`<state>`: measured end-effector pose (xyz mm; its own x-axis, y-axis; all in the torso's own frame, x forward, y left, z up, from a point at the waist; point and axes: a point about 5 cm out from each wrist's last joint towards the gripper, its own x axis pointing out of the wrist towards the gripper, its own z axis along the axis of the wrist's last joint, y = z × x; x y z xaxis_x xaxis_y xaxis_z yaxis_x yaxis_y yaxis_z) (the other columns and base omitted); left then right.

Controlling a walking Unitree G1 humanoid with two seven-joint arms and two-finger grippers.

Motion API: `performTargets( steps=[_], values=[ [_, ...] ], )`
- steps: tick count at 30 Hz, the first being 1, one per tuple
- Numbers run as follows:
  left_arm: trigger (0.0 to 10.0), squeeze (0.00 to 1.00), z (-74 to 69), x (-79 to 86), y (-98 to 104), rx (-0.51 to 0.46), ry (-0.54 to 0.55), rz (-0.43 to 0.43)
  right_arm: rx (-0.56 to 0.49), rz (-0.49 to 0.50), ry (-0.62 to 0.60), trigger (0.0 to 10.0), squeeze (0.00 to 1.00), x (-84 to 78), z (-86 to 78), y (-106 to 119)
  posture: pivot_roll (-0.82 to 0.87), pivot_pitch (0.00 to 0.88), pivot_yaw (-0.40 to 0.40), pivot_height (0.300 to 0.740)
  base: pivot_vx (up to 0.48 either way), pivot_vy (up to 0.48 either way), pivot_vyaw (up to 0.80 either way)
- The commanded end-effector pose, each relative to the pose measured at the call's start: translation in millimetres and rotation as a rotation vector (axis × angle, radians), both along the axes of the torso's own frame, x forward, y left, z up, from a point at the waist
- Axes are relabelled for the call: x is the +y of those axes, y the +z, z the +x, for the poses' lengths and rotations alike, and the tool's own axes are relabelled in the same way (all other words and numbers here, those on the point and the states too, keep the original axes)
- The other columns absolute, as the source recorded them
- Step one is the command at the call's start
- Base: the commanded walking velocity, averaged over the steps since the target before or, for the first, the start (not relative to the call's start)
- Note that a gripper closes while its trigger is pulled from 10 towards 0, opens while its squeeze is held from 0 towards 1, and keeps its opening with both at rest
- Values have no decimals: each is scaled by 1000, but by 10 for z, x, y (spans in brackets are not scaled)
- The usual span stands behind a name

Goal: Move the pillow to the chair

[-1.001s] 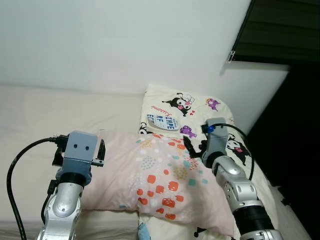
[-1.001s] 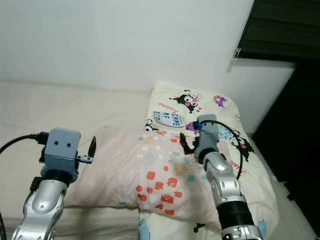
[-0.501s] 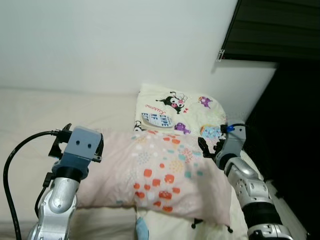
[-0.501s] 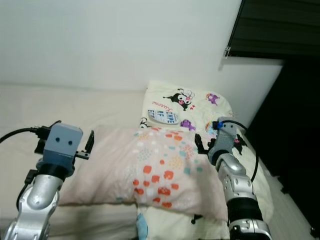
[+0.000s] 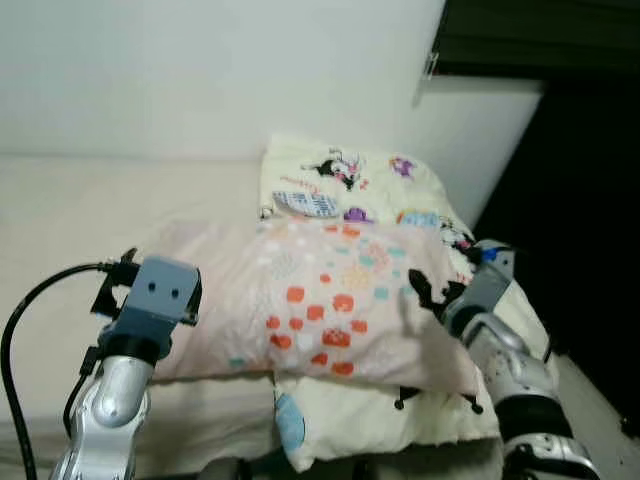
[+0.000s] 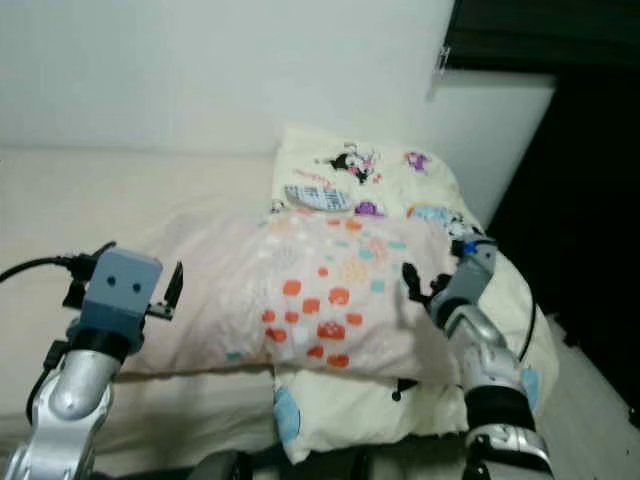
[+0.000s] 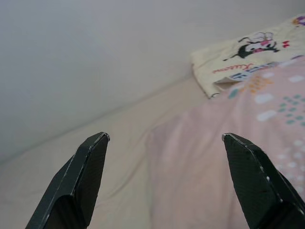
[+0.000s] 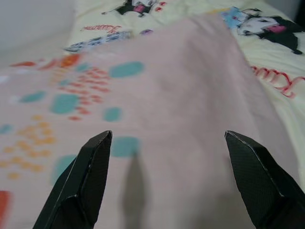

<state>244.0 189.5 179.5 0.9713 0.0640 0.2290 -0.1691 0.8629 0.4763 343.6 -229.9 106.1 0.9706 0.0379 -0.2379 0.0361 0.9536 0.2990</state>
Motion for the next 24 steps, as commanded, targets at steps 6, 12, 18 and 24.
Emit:
performTargets(
  steps=[6, 12, 18, 24],
  values=[
    [10000, 0, -2, 13, -5, 6, -15, 26, -36, -294, 118, 10000, 1000, -88, 56, 163, 65, 0, -117, 550, 0, 0, 0],
    [10000, 0, 11, 17, 13, 0, -17, 34, -128, -330, 602, 10000, 204, 414, -59, 259, 63, 0, -113, 527, 0, 0, 0],
    [10000, 0, 25, 14, 30, -6, -25, 39, -210, -454, 962, 10000, 0, 733, -215, 469, 59, 0, -107, 523, 0, 0, 0],
    [10000, 0, 45, 6, 48, -15, -25, 39, -206, -566, 1240, 10000, 0, 925, -354, 492, 66, 0, -107, 523, 0, 0, 0]
  ],
)
